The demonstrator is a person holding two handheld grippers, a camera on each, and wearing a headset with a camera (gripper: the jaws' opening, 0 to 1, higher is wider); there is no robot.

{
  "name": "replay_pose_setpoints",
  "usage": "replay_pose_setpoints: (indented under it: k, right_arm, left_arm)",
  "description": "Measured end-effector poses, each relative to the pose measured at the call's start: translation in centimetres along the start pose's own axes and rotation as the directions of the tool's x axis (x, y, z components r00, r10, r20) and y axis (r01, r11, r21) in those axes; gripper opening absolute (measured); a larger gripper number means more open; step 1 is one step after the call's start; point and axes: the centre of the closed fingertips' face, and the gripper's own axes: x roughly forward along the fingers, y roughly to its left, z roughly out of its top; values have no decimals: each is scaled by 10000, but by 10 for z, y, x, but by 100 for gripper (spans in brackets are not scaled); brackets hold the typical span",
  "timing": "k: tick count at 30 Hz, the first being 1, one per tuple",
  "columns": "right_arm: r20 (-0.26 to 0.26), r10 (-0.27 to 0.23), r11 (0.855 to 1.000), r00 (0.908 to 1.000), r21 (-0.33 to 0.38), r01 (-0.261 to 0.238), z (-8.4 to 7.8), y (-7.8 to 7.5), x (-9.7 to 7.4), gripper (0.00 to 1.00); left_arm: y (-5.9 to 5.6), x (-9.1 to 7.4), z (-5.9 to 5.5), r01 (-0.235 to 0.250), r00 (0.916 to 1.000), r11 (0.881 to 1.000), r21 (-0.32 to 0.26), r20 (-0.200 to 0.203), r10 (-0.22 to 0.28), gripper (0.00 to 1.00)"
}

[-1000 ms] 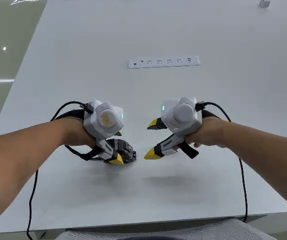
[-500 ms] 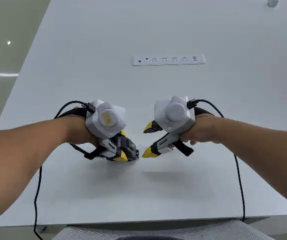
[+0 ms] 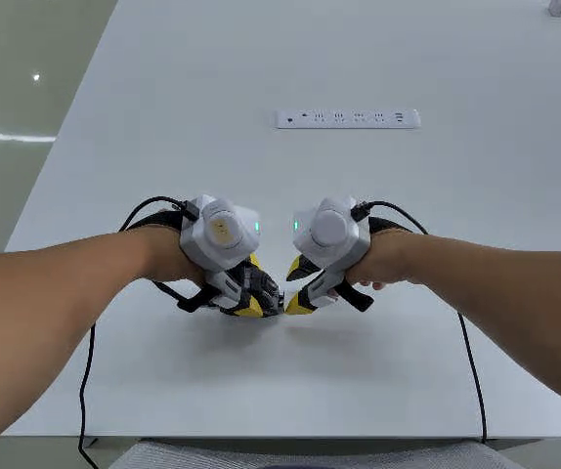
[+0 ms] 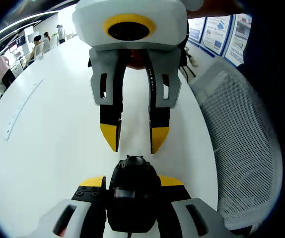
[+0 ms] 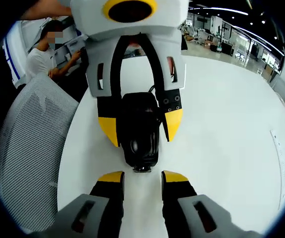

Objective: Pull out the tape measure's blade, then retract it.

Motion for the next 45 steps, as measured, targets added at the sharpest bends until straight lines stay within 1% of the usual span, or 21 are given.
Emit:
replay_pose_setpoints:
  k: [3,6,8,10,14,16,18,20,21,22,23,24,25,26,29,31,34,39,45]
  right_arm:
    - [-137,-44,9999,9999,-110,43,-3,1,5,29]
    - [-188,-43,9999,9998,-157,40,-2,1,9,27]
    - [-217,-52,9999,9998,-158,49,-1,0,11,25]
    - [-281,54,10000,9996,-57,-55,-1,1,14,22]
    - [-483,-19,9994,9988,-351,2,-2,2,19,18]
    - [-650,-218,9981,9976,-585,180,-3,-1,21,16]
    - [-714,-139,9987,9974,-489,104,-3,0,22,16]
    - [-742,-89,9984,9972,-557,48,-4,0,21,16]
    - [-772,-60,9962,9970,-876,-8,-4,-1,21,16]
    - [-768,-74,9968,9970,-799,12,-4,-1,21,16]
    - [-718,-67,9985,9974,-551,28,-4,-2,21,15]
    - [-533,31,9996,9986,291,-16,-4,-1,21,15]
    - [-455,110,9997,9989,212,-100,-4,-1,20,15]
    - [-472,57,10000,9989,-20,-58,-5,-2,19,14]
    - [-336,31,10000,9994,23,-30,-6,0,19,13]
    - [-346,80,9999,9994,111,-76,-5,-1,19,13]
    - [-537,59,10000,9985,32,-58,-6,0,19,12]
    - [-642,58,9998,9979,198,-45,-8,-1,17,12]
    - [-813,55,9999,9967,136,-45,-14,-2,15,11]
  left_arm:
    - [0,0,0,-3,10000,10000,-17,40,3,36]
    - [1,0,1,6,10000,10000,-30,51,-6,36]
    - [1,1,0,16,10000,10000,-44,63,-15,36]
    - [2,1,0,15,10000,10000,-59,87,-14,36]
    - [3,1,0,17,10000,10000,-59,98,-16,36]
    - [3,1,0,27,9999,10000,-60,103,-26,36]
    - [3,1,0,36,9999,10000,-70,113,-35,36]
    - [3,1,0,39,9999,9999,-93,130,-38,36]
    - [3,1,0,33,9999,9999,-114,138,-31,36]
    - [4,1,0,14,9999,9999,-166,147,-12,36]
    - [4,1,0,4,9999,9998,-186,149,-1,36]
    - [5,1,0,2,9999,9998,-197,155,1,36]
    - [4,1,0,17,9999,9998,-183,168,-14,36]
    - [4,1,0,21,9998,9999,-161,174,-18,36]
    - [4,0,1,23,9998,9999,-161,188,-20,36]
    - [4,0,1,23,9998,9999,-150,186,-21,36]
    - [3,0,1,36,9999,9999,-160,144,-33,36]
    - [3,0,1,37,9999,9998,-201,142,-34,36]
    - [1,-1,2,33,9999,9998,-186,146,-30,36]
